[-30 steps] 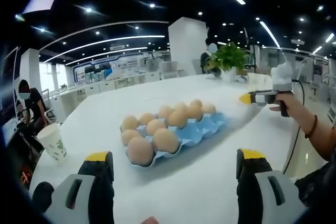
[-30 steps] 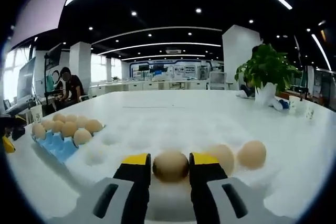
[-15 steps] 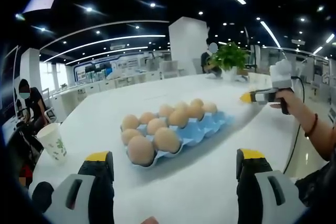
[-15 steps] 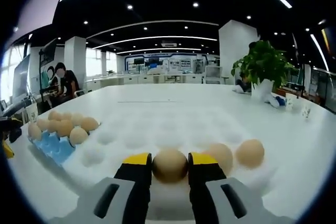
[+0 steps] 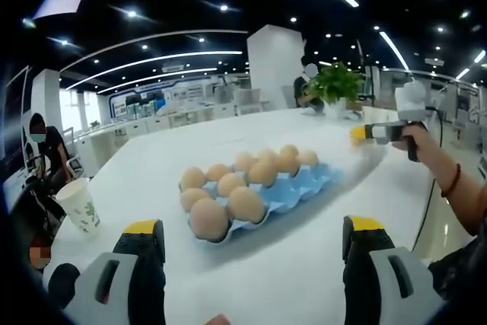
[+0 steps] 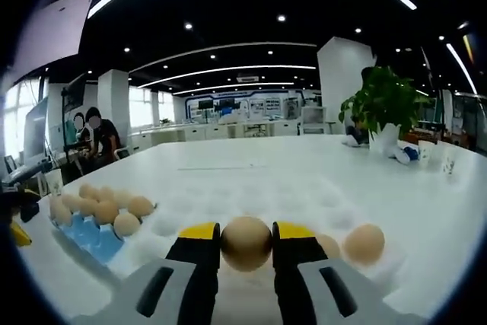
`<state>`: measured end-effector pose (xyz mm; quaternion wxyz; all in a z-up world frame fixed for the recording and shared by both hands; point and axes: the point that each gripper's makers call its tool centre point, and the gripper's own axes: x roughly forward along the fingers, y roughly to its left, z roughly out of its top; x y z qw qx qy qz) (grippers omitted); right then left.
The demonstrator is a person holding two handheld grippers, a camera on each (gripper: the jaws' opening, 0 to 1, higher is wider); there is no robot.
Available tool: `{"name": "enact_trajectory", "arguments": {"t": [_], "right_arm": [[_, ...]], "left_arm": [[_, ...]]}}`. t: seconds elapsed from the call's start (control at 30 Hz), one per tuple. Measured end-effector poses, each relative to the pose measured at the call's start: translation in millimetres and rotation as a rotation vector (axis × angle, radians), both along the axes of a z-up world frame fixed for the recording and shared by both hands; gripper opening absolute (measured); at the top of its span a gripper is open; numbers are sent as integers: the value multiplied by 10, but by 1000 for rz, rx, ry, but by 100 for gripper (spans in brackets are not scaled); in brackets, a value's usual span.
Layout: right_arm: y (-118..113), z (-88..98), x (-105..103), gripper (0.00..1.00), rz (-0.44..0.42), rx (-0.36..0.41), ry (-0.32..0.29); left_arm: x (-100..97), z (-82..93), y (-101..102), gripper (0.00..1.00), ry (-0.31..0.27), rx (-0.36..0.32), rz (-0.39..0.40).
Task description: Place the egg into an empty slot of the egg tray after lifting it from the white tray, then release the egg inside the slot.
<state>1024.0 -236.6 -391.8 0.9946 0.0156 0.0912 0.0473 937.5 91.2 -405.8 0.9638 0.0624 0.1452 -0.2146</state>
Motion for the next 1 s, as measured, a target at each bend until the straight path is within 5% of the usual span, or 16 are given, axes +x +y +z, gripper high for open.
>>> {"name": "enact_trajectory", "arguments": {"t": [0.43,0.63,0.7,1.0], "right_arm": [[76,-35,28,28,28,14,17],[36,-158,46,31,9,-114,77],[44,-130,37,30,11,-26,56],[26,-112,22,30,16,4,38]], "left_arm": [[-19,4,21,99,-1,-1,3],[-16,13,18,99,-3,-1,0],[-17,15,26,99,-3,-1,1],[2,12,34,99,-1,6,4]]}}
